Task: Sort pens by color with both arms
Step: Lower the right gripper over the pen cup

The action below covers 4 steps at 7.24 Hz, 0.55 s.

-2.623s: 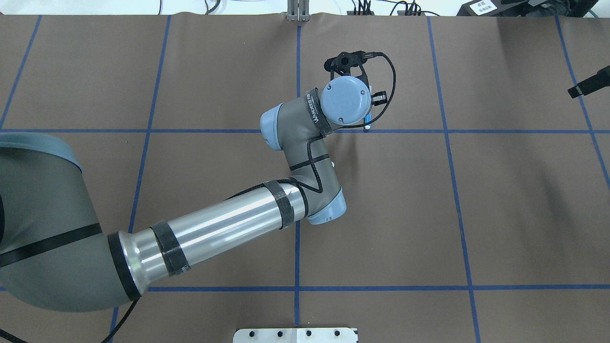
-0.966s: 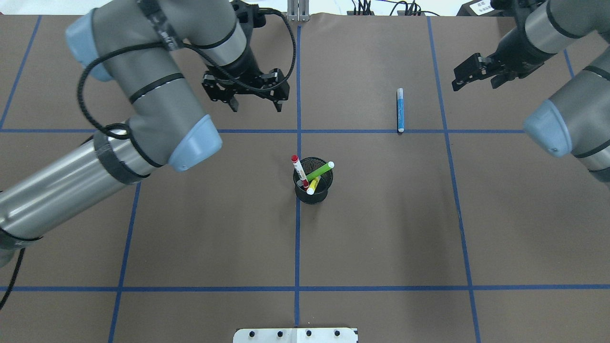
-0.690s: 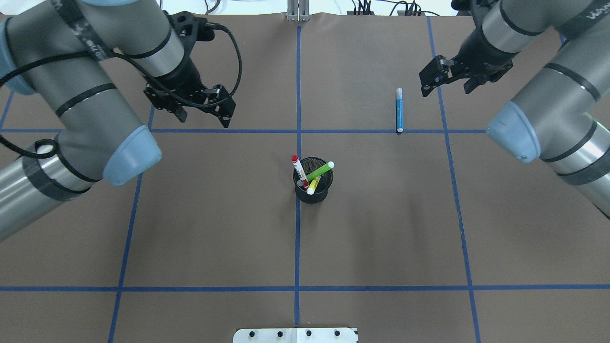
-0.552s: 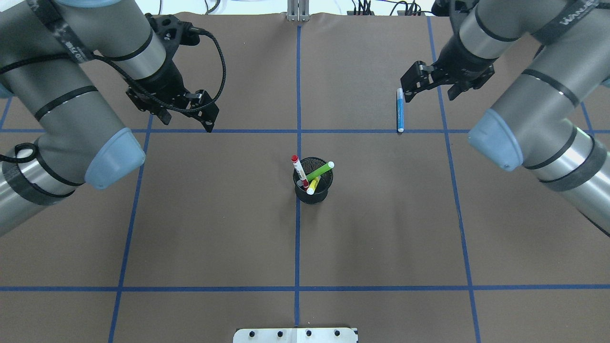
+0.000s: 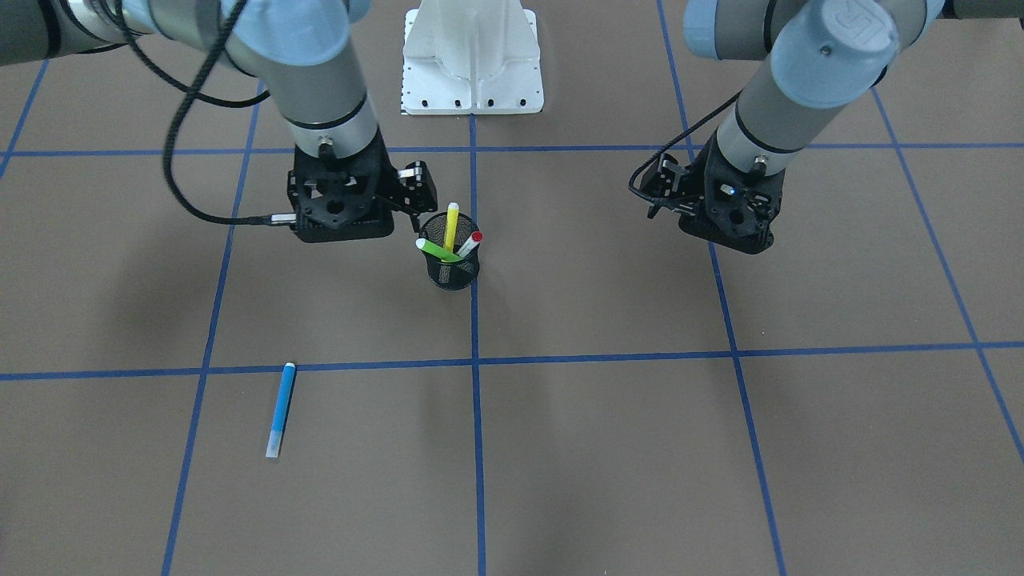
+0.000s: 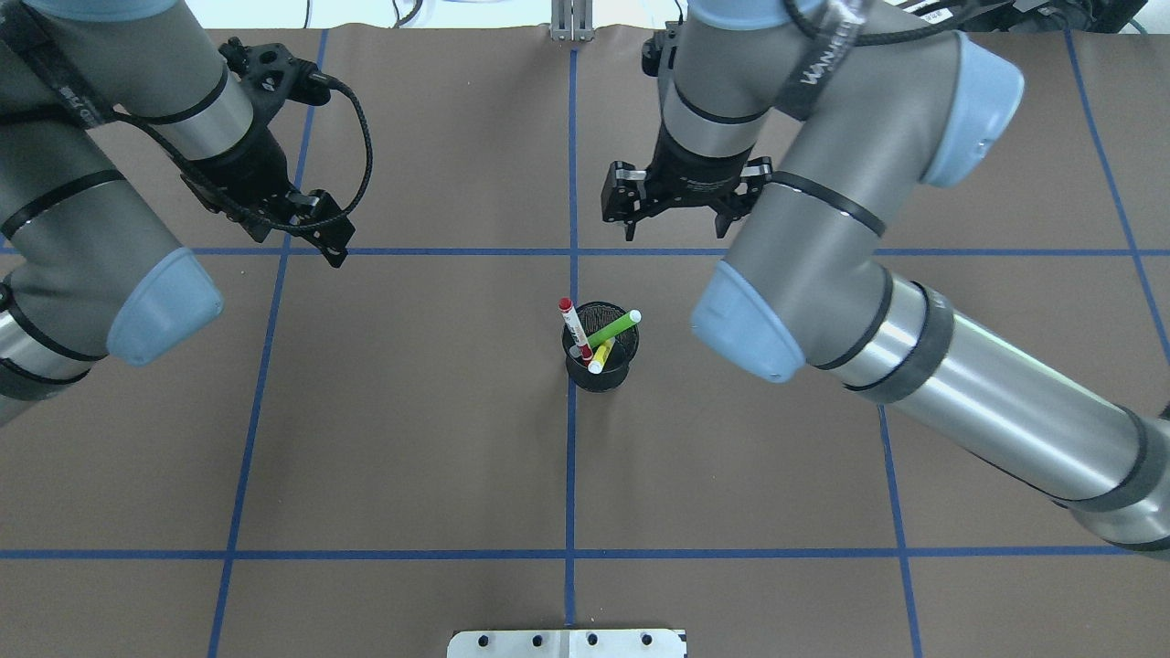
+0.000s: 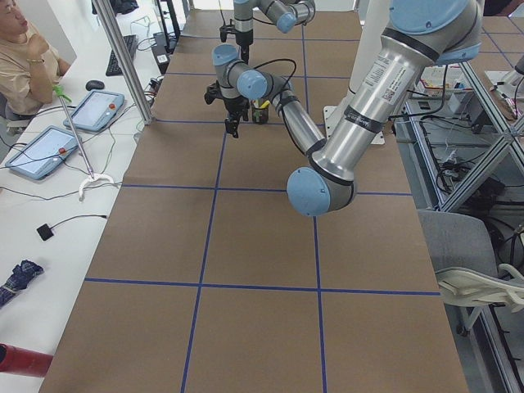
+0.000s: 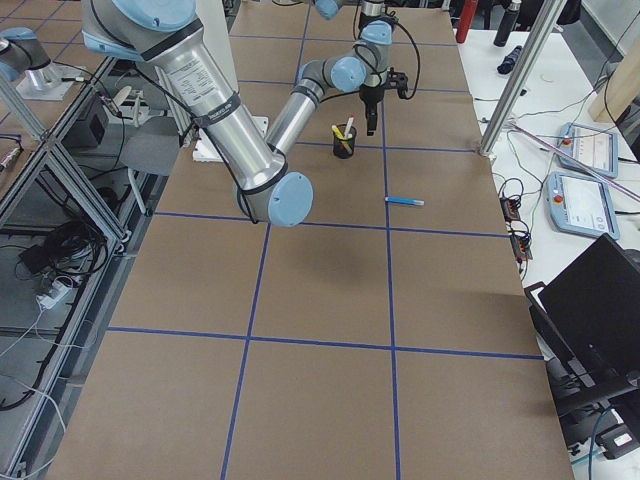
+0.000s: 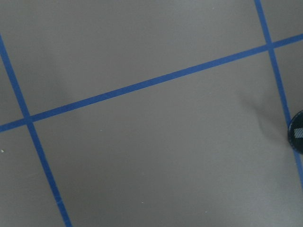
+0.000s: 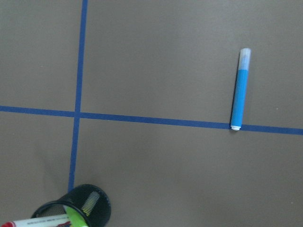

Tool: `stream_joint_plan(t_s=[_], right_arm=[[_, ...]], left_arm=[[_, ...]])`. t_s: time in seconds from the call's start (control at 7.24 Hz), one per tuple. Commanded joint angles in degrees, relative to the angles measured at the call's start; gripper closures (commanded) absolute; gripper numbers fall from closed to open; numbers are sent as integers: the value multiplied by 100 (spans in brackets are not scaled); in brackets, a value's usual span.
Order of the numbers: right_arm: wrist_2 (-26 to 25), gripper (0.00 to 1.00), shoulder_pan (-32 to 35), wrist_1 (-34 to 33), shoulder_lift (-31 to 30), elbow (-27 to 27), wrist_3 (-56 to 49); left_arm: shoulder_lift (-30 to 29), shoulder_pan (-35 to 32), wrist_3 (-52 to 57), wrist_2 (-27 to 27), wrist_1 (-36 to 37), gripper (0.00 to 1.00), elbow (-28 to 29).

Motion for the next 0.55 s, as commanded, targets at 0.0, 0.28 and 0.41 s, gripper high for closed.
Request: stream_joint_plan(t_s=[0.0,0.28,0.41], right_arm=[[-63,1,-407,-368,1278,-1542,29],[-63,10,-637,-368,1961,-2561,-49],[-72,21,-672,-368,1927,-2614,-181]], left_arm=[[518,-286,896,-9,10,0,-127],[574,-296,918,-9,28,0,-190],[573,-296,909,-9,28,0,-190]])
